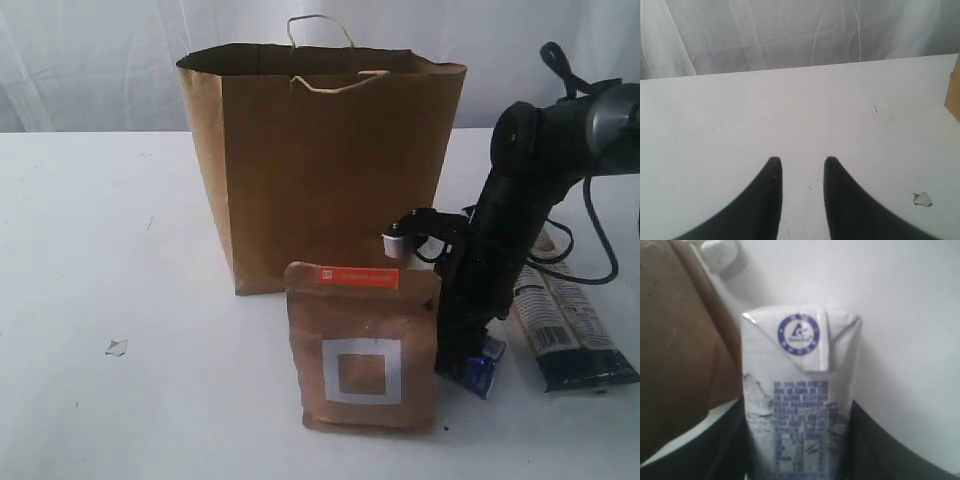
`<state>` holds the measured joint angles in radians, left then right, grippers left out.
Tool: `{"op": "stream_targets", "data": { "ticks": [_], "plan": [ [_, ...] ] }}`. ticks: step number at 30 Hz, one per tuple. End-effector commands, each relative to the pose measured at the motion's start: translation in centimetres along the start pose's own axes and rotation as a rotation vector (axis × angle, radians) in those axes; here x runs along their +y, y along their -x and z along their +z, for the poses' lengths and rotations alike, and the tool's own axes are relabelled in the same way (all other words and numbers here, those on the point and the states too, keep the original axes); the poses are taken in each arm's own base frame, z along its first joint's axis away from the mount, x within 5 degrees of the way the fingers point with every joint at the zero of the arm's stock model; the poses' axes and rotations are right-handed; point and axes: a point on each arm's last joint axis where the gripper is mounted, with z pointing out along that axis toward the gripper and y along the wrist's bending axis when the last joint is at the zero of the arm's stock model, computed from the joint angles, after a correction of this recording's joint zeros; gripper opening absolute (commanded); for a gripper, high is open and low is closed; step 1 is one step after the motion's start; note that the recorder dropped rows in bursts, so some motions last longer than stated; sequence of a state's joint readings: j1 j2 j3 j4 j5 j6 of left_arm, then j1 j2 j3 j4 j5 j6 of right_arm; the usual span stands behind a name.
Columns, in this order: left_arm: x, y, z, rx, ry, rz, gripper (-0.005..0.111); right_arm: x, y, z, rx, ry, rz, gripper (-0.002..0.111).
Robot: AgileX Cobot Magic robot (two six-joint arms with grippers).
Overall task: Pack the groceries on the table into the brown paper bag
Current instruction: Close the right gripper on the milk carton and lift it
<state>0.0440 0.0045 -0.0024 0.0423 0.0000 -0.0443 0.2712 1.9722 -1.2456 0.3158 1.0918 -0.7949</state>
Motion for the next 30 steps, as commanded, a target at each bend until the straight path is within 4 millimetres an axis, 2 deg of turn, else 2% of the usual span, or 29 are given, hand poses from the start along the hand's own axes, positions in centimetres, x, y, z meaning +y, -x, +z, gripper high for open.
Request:
{"op": "stream_targets", "data": {
  "ticks": [1, 6, 10, 15, 21, 23, 25, 29, 30],
  "plan": [
    [0.0, -0.1, 0.0, -0.002, 0.002, -0.014, 0.035, 0.8, -0.9, -0.6, 0.048, 0.04, 0.105, 0.013],
    [0.0, -0.1, 0.0, -0.002, 0.002, -0.014, 0.035, 0.7, -2.0, -1.4, -0.035, -0.086, 0.159, 0.013],
    [0.0, -0.1, 0.0, -0.002, 0.002, -0.014, 0.035, 0.4, -3.3, -1.7, -0.143, -0.163, 0.315, 0.013],
    [0.0, -0.1, 0.0, -0.002, 0.002, -0.014, 0.035, 0.8, -4.8, -0.4, -0.204, -0.205, 0.41, 0.013],
    [0.0, -0.1, 0.0, -0.002, 0.002, -0.014, 0.035, 1.3, -5.7, 0.8, -0.213, -0.2, 0.44, 0.014],
    [0.0, -0.1, 0.0, -0.002, 0.002, -0.014, 0.035, 1.4, -5.8, 0.8, -0.213, -0.202, 0.429, 0.021],
    [0.0, -0.1, 0.0, -0.002, 0.002, -0.014, 0.035, 1.5, -5.8, 0.4, -0.223, -0.209, 0.413, 0.034],
    [0.0, -0.1, 0.0, -0.002, 0.002, -0.014, 0.035, 1.5, -5.6, -0.5, -0.284, -0.244, 0.404, 0.072],
    [0.0, -0.1, 0.0, -0.002, 0.002, -0.014, 0.035, 1.5, -5.6, -0.5, -0.286, -0.246, 0.403, 0.074]
  ]
}}
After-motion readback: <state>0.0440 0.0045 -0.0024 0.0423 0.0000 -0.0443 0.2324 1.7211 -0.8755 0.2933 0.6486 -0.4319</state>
